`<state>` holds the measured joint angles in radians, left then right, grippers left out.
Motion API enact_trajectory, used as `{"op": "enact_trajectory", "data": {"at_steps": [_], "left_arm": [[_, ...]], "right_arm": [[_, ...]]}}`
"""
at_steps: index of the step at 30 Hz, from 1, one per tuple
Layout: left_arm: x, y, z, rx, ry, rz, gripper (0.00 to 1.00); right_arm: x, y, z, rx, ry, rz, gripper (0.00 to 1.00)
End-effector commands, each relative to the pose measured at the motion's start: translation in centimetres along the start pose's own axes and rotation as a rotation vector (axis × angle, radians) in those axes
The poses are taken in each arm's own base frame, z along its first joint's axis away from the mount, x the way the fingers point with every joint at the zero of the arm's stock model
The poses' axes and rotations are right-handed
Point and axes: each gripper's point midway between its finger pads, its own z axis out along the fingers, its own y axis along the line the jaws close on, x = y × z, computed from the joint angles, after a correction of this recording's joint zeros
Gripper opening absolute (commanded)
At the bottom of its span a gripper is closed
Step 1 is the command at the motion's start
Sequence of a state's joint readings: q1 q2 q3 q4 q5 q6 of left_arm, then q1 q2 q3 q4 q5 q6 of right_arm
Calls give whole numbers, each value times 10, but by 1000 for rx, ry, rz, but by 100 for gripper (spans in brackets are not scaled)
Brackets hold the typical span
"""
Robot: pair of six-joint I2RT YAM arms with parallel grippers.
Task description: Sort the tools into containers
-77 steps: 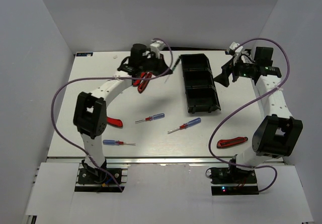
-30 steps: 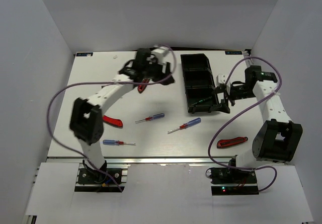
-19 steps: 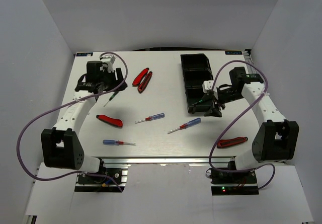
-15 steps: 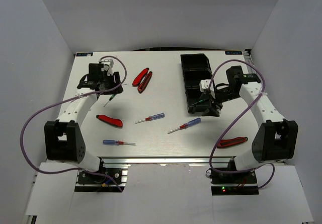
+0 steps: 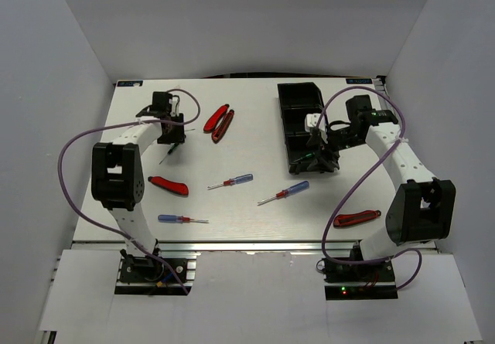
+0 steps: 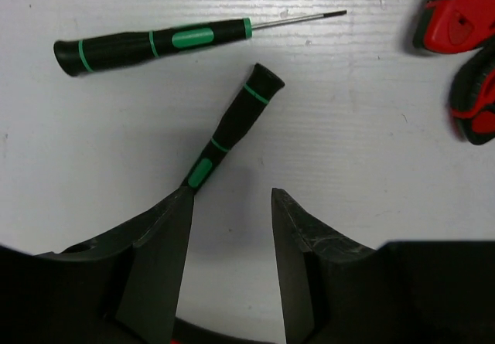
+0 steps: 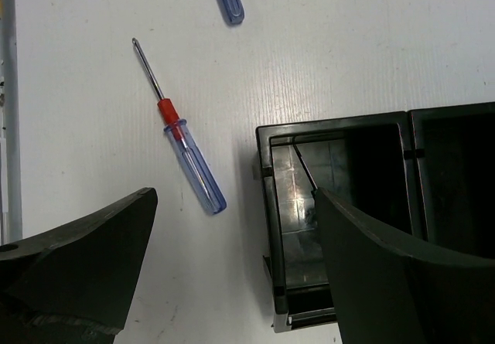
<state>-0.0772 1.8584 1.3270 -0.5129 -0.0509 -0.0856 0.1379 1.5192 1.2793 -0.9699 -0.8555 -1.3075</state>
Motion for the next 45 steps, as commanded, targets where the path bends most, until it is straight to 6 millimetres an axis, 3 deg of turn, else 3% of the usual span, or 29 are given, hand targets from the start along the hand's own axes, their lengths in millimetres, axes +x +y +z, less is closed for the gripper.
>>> {"op": "enact_trajectory", "data": {"at_steps": [1, 9, 19, 22, 24, 31, 34, 39, 41, 43, 44, 45], "left_arm": [[-22, 7, -1, -29, -46, 28, 56], [-16, 11, 25, -36, -1, 58, 52], [1, 14, 38, -28, 45, 66, 43], [8, 13, 40, -16, 57, 58, 32], [7, 7, 38, 12, 53, 32, 19], [-8, -26, 16, 189, -14, -46, 5], [-11, -47, -2, 298, -35, -113, 4], [-16, -92, -51, 584, -132, -207, 3], [-9, -109, -66, 713, -150, -271, 3], [-23, -123, -95, 843, -246, -278, 2], [-12, -127, -97, 878, -223, -324, 2], [-18, -134, -110, 931, -253, -340, 2]], "right_arm": [[-6, -2, -4, 30, -3, -16, 89], [-5, -2, -5, 38, 4, -3, 90], [-8, 1, -4, 24, -12, 26, 89], [-9, -1, -5, 24, -10, 28, 89], [-10, -1, -5, 22, -12, 32, 89], [-17, 3, 0, -10, -63, 115, 88], [-23, -1, 7, -18, -102, 231, 86], [-38, -20, 37, -78, -159, 456, 81], [-55, -29, 42, -101, -187, 567, 79], [-68, -41, 57, -118, -212, 660, 79], [-72, -42, 67, -149, -223, 694, 79], [-80, -50, 71, -152, -253, 690, 80]]}}
